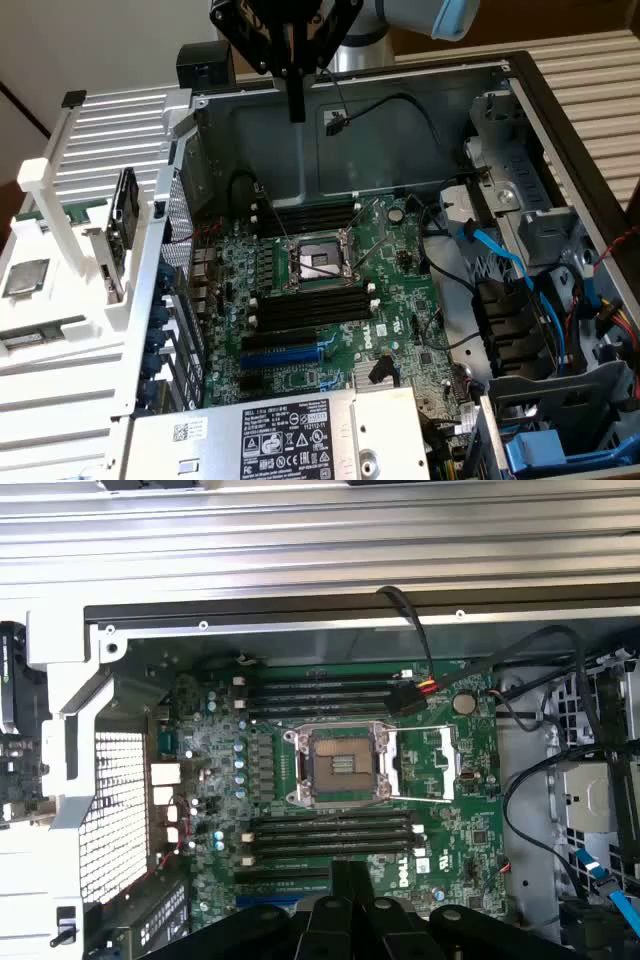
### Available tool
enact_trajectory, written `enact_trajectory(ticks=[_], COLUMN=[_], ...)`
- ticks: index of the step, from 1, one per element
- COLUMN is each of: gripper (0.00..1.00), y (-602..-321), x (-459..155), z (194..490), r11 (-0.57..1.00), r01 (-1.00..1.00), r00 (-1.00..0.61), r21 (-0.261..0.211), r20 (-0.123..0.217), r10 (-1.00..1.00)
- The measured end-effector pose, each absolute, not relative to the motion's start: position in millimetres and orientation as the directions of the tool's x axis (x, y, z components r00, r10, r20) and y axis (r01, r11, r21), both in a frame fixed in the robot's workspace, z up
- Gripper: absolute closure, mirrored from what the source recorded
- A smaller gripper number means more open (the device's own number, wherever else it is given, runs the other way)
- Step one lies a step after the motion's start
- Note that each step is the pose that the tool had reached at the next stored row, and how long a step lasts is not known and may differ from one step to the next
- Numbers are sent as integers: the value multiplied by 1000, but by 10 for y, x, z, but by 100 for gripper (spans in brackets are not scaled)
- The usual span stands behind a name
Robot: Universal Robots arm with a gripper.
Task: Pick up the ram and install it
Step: 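Reach for the ram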
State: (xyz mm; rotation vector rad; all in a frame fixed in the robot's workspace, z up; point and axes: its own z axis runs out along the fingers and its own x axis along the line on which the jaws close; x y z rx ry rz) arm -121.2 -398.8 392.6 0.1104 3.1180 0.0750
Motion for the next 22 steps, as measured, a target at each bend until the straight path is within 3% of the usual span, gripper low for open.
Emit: enact_trajectory(ticks=[15,22], gripper=[90,90], y=[-3988,-3988], x=[-1230,-1604], z=[3927,3926], r11=[996,996], r01=[70,69], r00=[-997,-997], r21=[49,49], r20=[-19,-23], r10=[71,71])
